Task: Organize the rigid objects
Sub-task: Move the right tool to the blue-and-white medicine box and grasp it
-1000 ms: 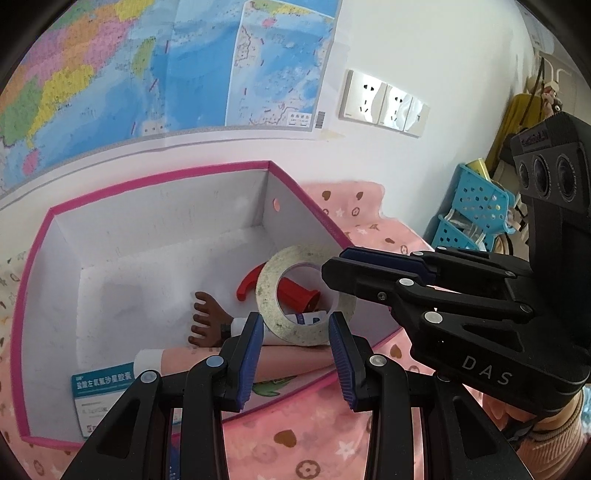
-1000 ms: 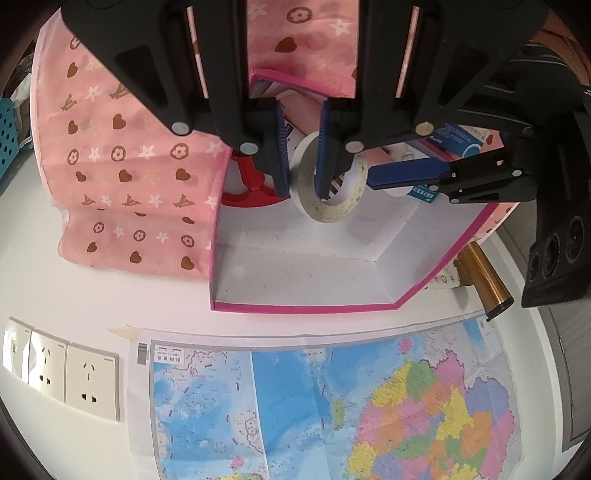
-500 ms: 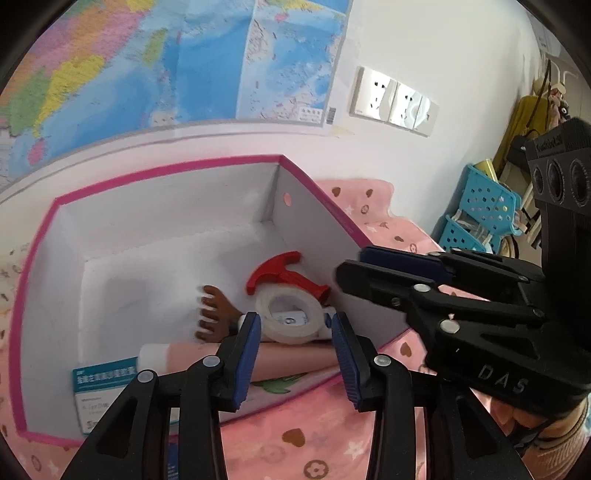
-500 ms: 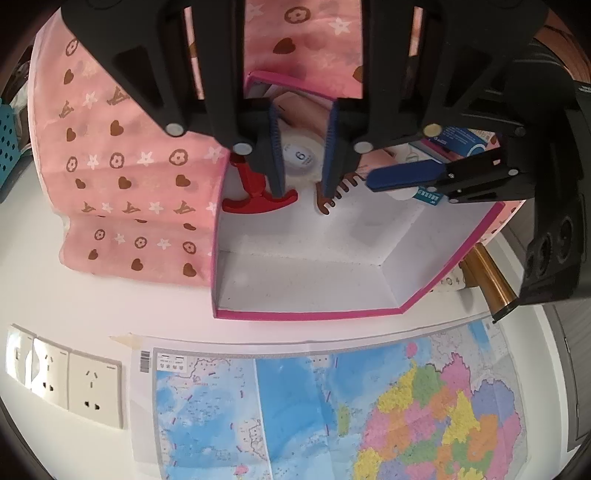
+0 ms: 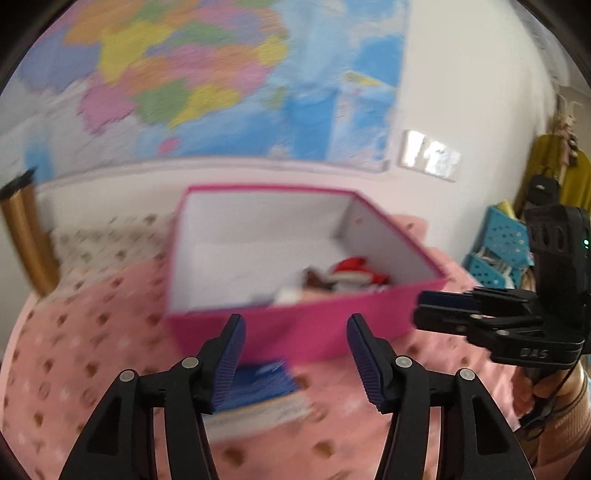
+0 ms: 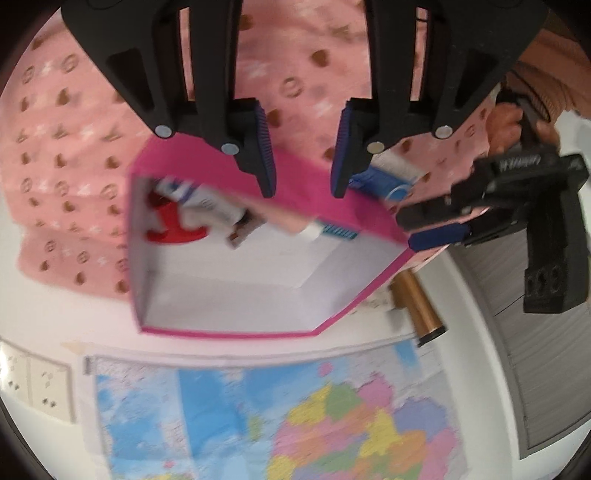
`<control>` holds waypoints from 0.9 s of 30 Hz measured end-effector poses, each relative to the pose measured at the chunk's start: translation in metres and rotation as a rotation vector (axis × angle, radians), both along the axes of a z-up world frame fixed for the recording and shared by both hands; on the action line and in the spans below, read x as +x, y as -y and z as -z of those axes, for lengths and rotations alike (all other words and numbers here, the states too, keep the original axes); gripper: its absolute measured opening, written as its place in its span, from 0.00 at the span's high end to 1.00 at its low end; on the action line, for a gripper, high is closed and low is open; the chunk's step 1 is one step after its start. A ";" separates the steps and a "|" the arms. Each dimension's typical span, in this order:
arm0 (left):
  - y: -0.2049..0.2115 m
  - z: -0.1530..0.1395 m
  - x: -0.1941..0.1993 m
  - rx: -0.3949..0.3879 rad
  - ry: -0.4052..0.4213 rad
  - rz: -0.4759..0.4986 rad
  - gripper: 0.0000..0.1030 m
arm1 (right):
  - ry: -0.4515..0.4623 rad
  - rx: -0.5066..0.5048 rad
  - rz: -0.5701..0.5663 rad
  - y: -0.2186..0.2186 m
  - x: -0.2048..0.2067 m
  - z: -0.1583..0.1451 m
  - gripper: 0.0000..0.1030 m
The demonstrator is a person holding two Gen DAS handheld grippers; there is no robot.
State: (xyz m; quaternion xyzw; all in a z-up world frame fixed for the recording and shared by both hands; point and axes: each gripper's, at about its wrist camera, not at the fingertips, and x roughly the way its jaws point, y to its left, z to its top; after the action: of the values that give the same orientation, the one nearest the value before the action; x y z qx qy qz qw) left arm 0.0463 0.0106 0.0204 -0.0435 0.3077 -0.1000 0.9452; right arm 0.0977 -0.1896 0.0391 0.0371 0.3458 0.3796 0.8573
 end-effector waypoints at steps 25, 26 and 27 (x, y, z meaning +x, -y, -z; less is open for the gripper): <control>-0.050 0.079 -0.007 -0.066 -0.250 -0.044 0.46 | -0.213 -0.017 -0.110 -0.100 0.014 0.072 0.59; -0.048 0.078 -0.007 -0.062 -0.249 -0.039 0.46 | -0.215 -0.012 -0.110 -0.100 0.014 0.072 0.59; -0.047 0.078 -0.007 -0.054 -0.249 -0.039 0.46 | -0.213 -0.013 -0.107 -0.100 0.013 0.072 0.59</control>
State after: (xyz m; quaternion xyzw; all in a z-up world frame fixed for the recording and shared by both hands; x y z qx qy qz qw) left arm 0.0390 0.0577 -0.0578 -0.0872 0.4188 -0.0840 0.9000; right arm 0.1110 -0.0896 -0.0328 0.0531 0.4387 0.4167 0.7944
